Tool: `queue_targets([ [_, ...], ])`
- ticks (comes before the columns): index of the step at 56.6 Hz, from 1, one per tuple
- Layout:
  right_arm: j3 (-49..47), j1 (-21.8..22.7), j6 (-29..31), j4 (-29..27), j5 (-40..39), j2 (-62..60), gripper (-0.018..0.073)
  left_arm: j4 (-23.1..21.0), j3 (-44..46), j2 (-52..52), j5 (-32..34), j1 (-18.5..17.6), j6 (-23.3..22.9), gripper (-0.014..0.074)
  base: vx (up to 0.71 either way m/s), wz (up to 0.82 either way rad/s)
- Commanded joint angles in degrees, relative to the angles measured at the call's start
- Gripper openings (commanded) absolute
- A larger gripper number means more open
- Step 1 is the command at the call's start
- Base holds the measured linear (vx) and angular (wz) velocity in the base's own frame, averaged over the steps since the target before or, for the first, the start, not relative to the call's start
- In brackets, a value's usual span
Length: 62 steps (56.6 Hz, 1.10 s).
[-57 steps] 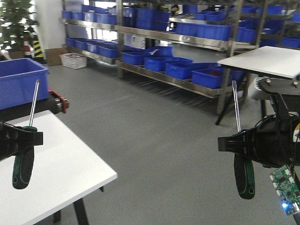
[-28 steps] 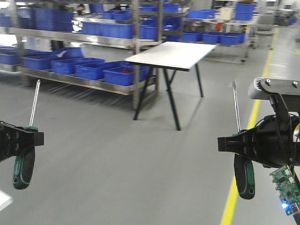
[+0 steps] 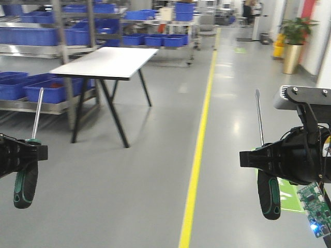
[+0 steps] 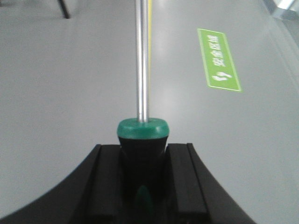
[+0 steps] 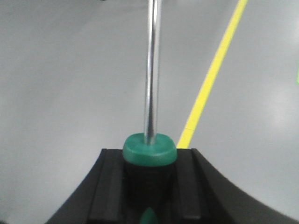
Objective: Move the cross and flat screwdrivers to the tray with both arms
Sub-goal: 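Hold both screwdrivers while the base drives to the grey tray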
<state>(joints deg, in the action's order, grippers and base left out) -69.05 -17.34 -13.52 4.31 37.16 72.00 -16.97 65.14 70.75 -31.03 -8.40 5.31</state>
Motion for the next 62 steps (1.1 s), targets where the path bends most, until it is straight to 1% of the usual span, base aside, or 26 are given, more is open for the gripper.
queue_targets([
  [1,-2.0,0.3,0.3,0.7,-4.8,-1.7,-0.0008,-1.2,2.0,-1.6,4.6,-0.3,-0.2,-0.0001,0.19,-0.60],
  [18,-2.0,0.3,0.3,0.7,-3.2,-1.7,-0.0008,-1.2,2.0,-1.6,4.6,-0.3,-0.2,-0.0001,0.21,-0.48],
  [33,-2.0,0.3,0.3,0.7,-3.2,-1.7,-0.0008,-1.2,2.0,-1.6,4.6,-0.3,-0.2,-0.0001,0.27,-0.23],
  [46,-2.0,0.3,0.3,0.7,-3.2,-1.7,-0.0008,-1.2,2.0,-1.6,4.6,-0.3,-0.2,-0.0001,0.31,0.07],
  [62,-2.0,0.3,0.3,0.7,-3.2,-1.7,-0.0008,-1.2,2.0,-1.6,4.6,-0.3,-0.2,-0.0001,0.35,0.38],
])
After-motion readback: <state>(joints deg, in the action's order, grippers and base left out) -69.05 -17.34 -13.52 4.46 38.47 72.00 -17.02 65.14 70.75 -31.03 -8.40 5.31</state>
